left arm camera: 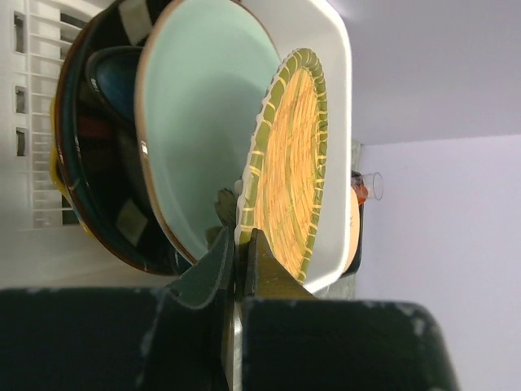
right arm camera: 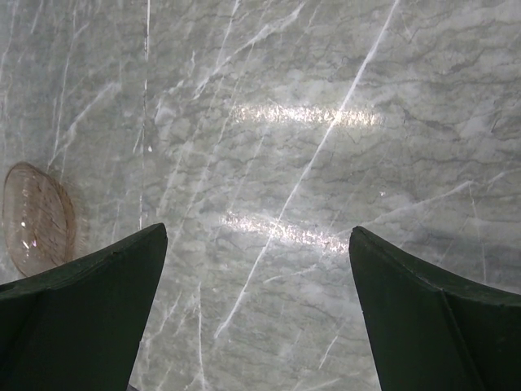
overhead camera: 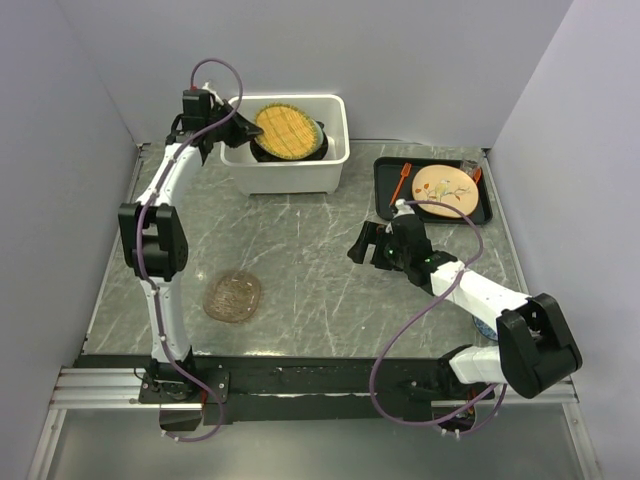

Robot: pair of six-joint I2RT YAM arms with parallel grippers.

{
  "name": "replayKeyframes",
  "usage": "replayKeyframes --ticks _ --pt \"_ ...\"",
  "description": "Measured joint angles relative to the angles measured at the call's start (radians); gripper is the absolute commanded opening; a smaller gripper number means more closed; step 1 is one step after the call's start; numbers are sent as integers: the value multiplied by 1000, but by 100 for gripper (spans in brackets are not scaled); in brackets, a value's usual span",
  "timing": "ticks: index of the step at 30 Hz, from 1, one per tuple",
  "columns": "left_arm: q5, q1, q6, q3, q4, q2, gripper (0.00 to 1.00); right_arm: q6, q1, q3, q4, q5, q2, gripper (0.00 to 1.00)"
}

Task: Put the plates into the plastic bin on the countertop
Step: Place the plate in the plastic bin.

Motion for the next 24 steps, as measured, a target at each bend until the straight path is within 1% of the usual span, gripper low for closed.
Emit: replayKeyframes --ticks 7,8,10,12,14,15,16,18,19,22,24 --pt "-5 7 -58 10 40 66 1 -10 0 1 -2 0 18 100" --pt "-7 7 -67 11 46 72 1 -11 0 1 -3 0 23 100" --pt "-9 9 -79 17 52 85 6 -11 0 1 -3 0 28 100" --pt "-18 11 -91 30 61 97 7 -11 0 1 -3 0 29 100" --pt "-25 13 -99 35 66 102 10 -11 0 1 -3 0 30 100" --pt "-26 14 -101 39 66 103 13 -12 0 1 -3 0 30 100" --pt "-26 16 -105 41 68 105 20 -12 0 1 -3 0 30 100" --pt "-25 20 -112 49 71 109 29 -14 0 1 -3 0 30 100" --pt "-25 23 -117 58 76 113 37 -14 0 1 -3 0 30 100" --pt "-21 30 -128 72 87 116 52 -15 0 1 -3 0 30 100" --pt "-16 34 -131 77 93 116 56 -15 0 1 -3 -1 30 100"
